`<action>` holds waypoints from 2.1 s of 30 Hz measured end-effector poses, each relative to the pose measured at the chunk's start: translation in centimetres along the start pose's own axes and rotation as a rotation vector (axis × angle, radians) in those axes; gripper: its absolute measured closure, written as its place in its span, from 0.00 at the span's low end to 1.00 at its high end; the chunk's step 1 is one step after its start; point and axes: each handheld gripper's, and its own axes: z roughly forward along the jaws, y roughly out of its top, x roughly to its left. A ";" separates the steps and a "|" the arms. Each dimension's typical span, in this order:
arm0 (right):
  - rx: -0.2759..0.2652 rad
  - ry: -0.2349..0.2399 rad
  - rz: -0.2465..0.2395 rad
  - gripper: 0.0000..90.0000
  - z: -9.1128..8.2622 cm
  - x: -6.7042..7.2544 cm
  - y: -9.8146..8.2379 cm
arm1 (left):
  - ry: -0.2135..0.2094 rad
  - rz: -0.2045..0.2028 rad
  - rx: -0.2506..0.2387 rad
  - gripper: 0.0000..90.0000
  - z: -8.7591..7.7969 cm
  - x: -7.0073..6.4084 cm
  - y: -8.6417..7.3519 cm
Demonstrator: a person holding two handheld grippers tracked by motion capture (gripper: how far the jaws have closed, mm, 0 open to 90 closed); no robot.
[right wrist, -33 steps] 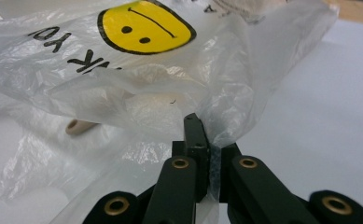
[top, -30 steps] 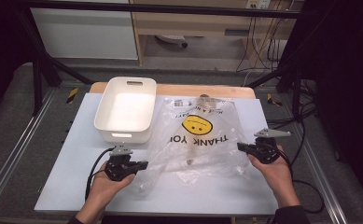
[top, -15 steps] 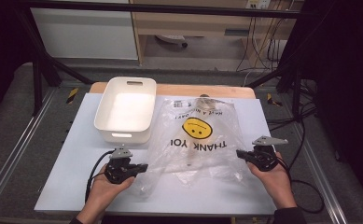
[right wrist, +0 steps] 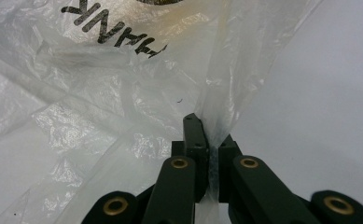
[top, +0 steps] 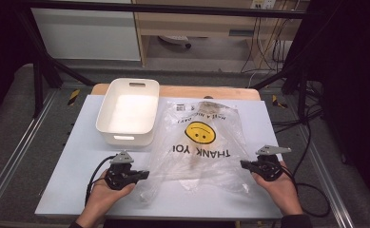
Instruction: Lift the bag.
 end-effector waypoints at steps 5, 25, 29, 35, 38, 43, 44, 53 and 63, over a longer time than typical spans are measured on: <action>0.020 -0.002 -0.009 1.00 0.1 0.3 -0.4 | 0.006 0.005 0.018 1.00 0.3 -0.1 -0.2; 0.071 -0.011 -0.004 0.77 1.0 0.3 -1.4 | 0.111 0.024 -0.011 0.64 -0.3 -1.0 -1.1; 0.037 -0.024 0.012 0.49 1.2 0.4 -1.2 | 0.131 0.013 -0.071 0.48 -0.8 -1.2 -0.9; -0.028 -0.037 0.022 0.18 1.3 0.6 -0.8 | 0.154 -0.007 -0.130 0.20 -0.9 -1.3 -0.4; -0.070 -0.065 0.033 0.08 1.4 0.8 -0.4 | 0.170 -0.004 -0.166 0.15 -1.0 -1.3 -0.3; -0.103 -0.094 0.066 0.05 1.4 0.8 0.0 | 0.194 -0.036 -0.164 0.14 -0.8 -1.1 -0.3; -0.110 -0.104 0.071 0.05 1.4 0.8 0.0 | 0.193 -0.037 -0.168 0.14 -0.8 -1.0 -0.2; -0.161 -0.122 0.072 0.05 1.0 0.9 0.3 | 0.199 -0.043 -0.201 0.14 -1.4 -0.7 -0.1; -0.213 -0.147 0.071 0.06 0.5 1.2 0.9 | 0.206 -0.052 -0.235 0.13 -2.4 -0.4 0.2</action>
